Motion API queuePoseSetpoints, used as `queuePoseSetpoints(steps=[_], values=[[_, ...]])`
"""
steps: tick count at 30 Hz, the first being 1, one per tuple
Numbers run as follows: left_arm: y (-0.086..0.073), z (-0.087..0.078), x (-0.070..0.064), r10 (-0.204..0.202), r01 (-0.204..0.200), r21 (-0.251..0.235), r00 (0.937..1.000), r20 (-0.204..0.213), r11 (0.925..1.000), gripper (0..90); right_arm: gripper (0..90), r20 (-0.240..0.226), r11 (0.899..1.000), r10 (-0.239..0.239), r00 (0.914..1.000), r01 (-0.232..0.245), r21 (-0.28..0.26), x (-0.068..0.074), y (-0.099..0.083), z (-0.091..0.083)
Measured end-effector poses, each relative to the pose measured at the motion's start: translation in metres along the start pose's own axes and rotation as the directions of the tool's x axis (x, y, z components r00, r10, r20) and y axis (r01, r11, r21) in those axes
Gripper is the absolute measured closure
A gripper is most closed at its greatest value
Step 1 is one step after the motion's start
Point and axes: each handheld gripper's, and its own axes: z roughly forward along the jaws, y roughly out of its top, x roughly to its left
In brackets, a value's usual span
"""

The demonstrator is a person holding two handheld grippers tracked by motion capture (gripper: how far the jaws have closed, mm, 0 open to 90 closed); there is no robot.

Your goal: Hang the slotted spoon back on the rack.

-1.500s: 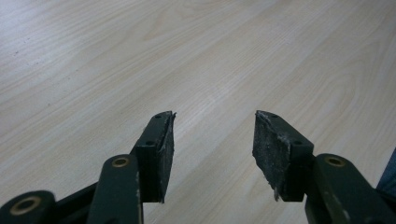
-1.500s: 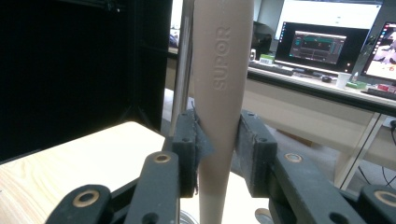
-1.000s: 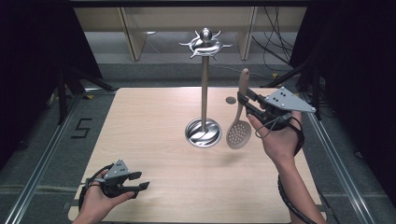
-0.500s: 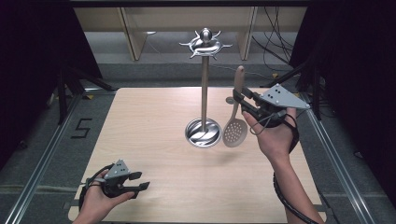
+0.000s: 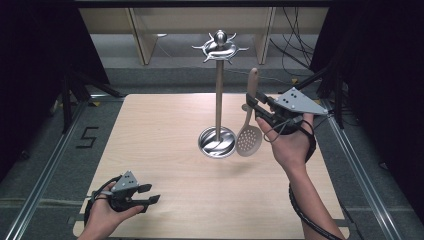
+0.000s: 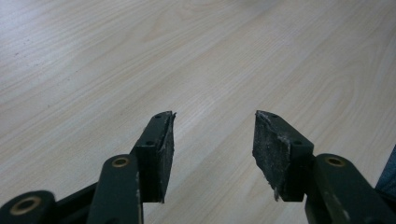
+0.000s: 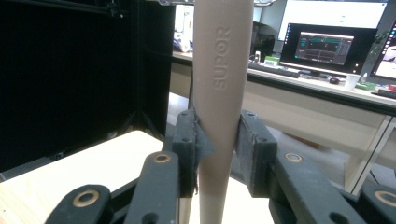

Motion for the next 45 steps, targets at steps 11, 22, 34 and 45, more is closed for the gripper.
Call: queuePoseSetpoints(steps=[11, 22, 34, 45], values=[[0.000, 0.000, 0.000, 0.000, 0.000, -0.001, 1.0000, -0.001, 1.0000, 47.6, 71.0, 0.001, 1.000, -0.003, 1.0000, 0.003, -0.006, 0.003, 0.002, 0.005], [0.000, 0.000, 0.000, -0.005, 0.005, -0.006, 1.0000, -0.001, 1.0000, 47.6, 71.0, 0.003, 1.000, -0.001, 1.0000, 0.001, -0.003, 0.005, 0.003, 0.010], [0.000, -0.001, 0.001, 0.016, -0.016, -0.011, 0.9999, 0.000, 0.9998, 47.6, 71.0, 0.007, 1.000, 0.009, 0.9999, -0.009, 0.002, 0.007, 0.003, 0.016], [0.000, -0.001, 0.000, 0.003, -0.003, -0.003, 1.0000, -0.006, 1.0000, 47.6, 71.0, 0.006, 1.000, 0.011, 0.9999, -0.011, 0.002, 0.009, 0.004, 0.022]])
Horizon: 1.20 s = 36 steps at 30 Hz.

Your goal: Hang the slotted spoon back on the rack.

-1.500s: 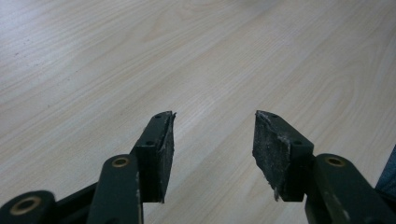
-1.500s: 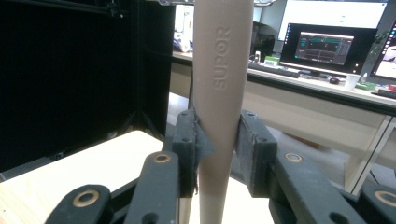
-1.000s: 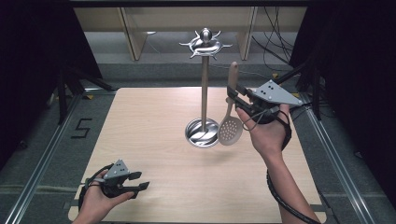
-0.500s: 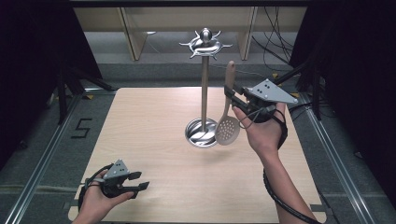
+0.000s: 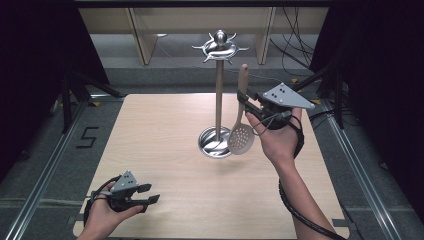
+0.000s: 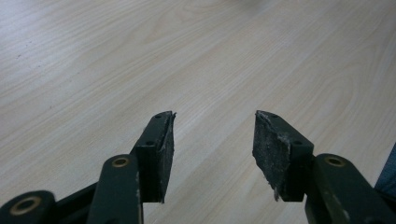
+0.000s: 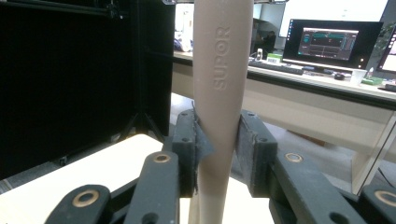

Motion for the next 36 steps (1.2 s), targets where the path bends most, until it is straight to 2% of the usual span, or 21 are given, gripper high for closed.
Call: queuePoseSetpoints(steps=[12, 16, 24, 28, 36], values=[[0.000, 0.000, -0.001, -0.001, 0.001, -0.002, 1.0000, 0.007, 1.0000, 47.6, 71.0, -0.003, 1.000, 0.025, 0.9997, -0.025, 0.007, 0.003, 0.002, 0.004], [0.000, 0.000, 0.000, -0.002, 0.002, -0.002, 1.0000, 0.007, 1.0000, 47.6, 71.0, -0.001, 1.000, 0.008, 1.0000, -0.008, 0.006, 0.004, 0.003, 0.007], [0.000, 0.000, 0.000, -0.001, 0.001, -0.001, 1.0000, 0.008, 1.0000, 47.6, 71.0, -0.002, 1.000, 0.004, 1.0000, -0.004, 0.017, 0.005, 0.003, 0.011], [0.000, 0.000, 0.000, -0.001, 0.001, -0.002, 1.0000, 0.008, 1.0000, 47.6, 71.0, -0.005, 1.000, 0.017, 0.9998, -0.017, 0.019, 0.006, 0.003, 0.013], [0.000, 0.000, -0.001, -0.002, 0.002, -0.003, 1.0000, 0.008, 1.0000, 47.6, 70.9, -0.007, 1.000, 0.002, 1.0000, -0.002, 0.018, 0.007, 0.006, 0.015]])
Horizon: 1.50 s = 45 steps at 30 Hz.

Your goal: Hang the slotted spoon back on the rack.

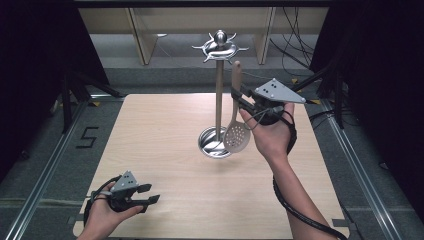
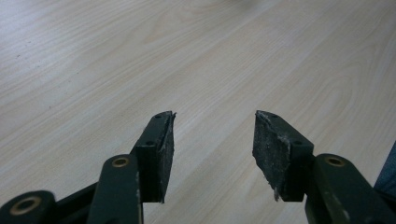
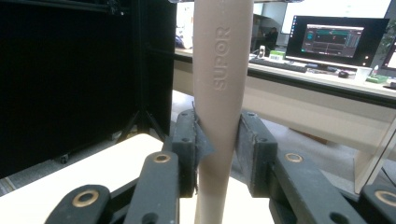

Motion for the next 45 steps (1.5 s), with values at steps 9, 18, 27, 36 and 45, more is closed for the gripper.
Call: queuePoseSetpoints(steps=[9, 18, 27, 36, 45], values=[[0.000, 0.000, 0.001, 0.000, 0.000, 0.002, 1.0000, -0.005, 1.0000, 47.6, 71.0, 0.000, 1.000, -0.009, 1.0000, 0.009, 0.014, 0.000, 0.000, 0.006], [0.000, 0.000, 0.001, 0.002, -0.002, 0.002, 1.0000, -0.005, 1.0000, 47.6, 71.0, -0.008, 0.999, 0.013, 0.9999, -0.013, 0.030, 0.001, 0.003, 0.009], [0.000, 0.000, 0.001, 0.001, -0.001, 0.002, 1.0000, -0.005, 1.0000, 47.6, 70.9, -0.002, 0.999, 0.004, 1.0000, -0.004, 0.037, -0.001, 0.003, 0.014], [0.000, 0.000, 0.000, -0.001, 0.001, 0.001, 1.0000, 0.001, 1.0000, 47.6, 70.9, -0.003, 0.999, 0.010, 0.9999, -0.010, 0.051, -0.001, 0.003, 0.019], [0.000, 0.000, 0.000, 0.000, 0.000, 0.001, 1.0000, 0.003, 1.0000, 47.6, 70.8, 0.000, 0.999, 0.013, 0.9999, -0.013, 0.053, -0.002, 0.003, 0.025]])
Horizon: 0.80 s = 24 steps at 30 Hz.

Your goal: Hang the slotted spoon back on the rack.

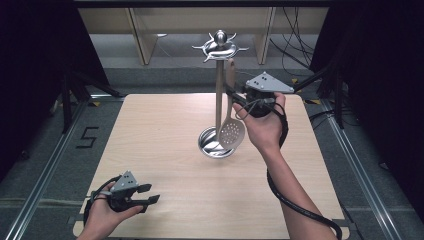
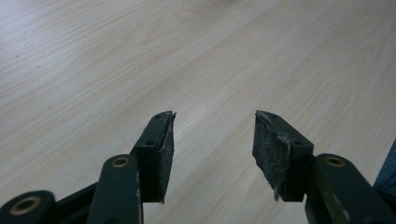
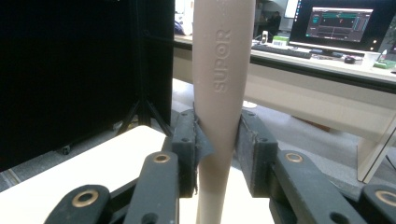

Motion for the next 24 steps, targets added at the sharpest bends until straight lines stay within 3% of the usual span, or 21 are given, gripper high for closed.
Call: queuePoseSetpoints(steps=[8, 13, 16, 17, 18, 19, 22, 23, 24], values=[[0.000, 0.000, 0.000, 0.005, -0.005, 0.001, 1.0000, 0.003, 1.0000, 47.6, 69.8, 0.000, 1.000, 0.003, 1.0000, -0.003, 0.007, 0.000, 0.001, 0.004], [0.000, 0.000, 0.000, 0.001, -0.001, 0.000, 1.0000, 0.003, 1.0000, 47.6, 56.4, 0.006, 1.000, 0.003, 1.0000, -0.003, -0.005, 0.002, -0.001, 0.003], [0.000, -0.001, 0.001, 0.018, -0.018, 0.001, 0.9998, 0.000, 0.9998, 47.6, 49.0, 0.000, 1.000, 0.000, 1.0000, 0.000, 0.002, 0.002, -0.005, -0.003], [0.000, -0.001, 0.001, 0.026, -0.026, 0.000, 0.9996, 0.000, 0.9996, 47.5, 46.5, 0.009, 0.999, -0.031, 0.9995, 0.031, -0.015, 0.000, -0.006, -0.004], [0.000, -0.001, 0.001, 0.026, -0.026, 0.000, 0.9996, 0.000, 0.9996, 47.6, 46.5, 0.009, 0.999, -0.031, 0.9995, 0.031, -0.015, 0.000, -0.006, -0.004], [0.000, -0.001, 0.001, 0.026, -0.026, -0.001, 0.9997, -0.001, 0.9997, 47.6, 43.0, -0.002, 1.000, -0.003, 1.0000, 0.003, 0.007, 0.000, -0.012, -0.012], [-0.001, -0.001, 0.000, 0.001, -0.001, -0.002, 1.0000, -0.003, 1.0000, 47.6, 40.7, -0.009, 1.000, -0.008, 0.9999, 0.008, 0.011, -0.001, -0.018, -0.018], [0.000, -0.002, 0.001, 0.024, -0.024, 0.001, 0.9997, -0.004, 0.9997, 47.6, 39.3, -0.025, 0.999, -0.016, 0.9996, 0.017, 0.045, -0.003, -0.029, -0.027], [0.000, -0.001, 0.000, 0.005, -0.005, 0.000, 1.0000, -0.003, 1.0000, 47.5, 38.9, -0.024, 0.998, -0.023, 0.9994, 0.025, 0.053, -0.004, -0.033, -0.031]])
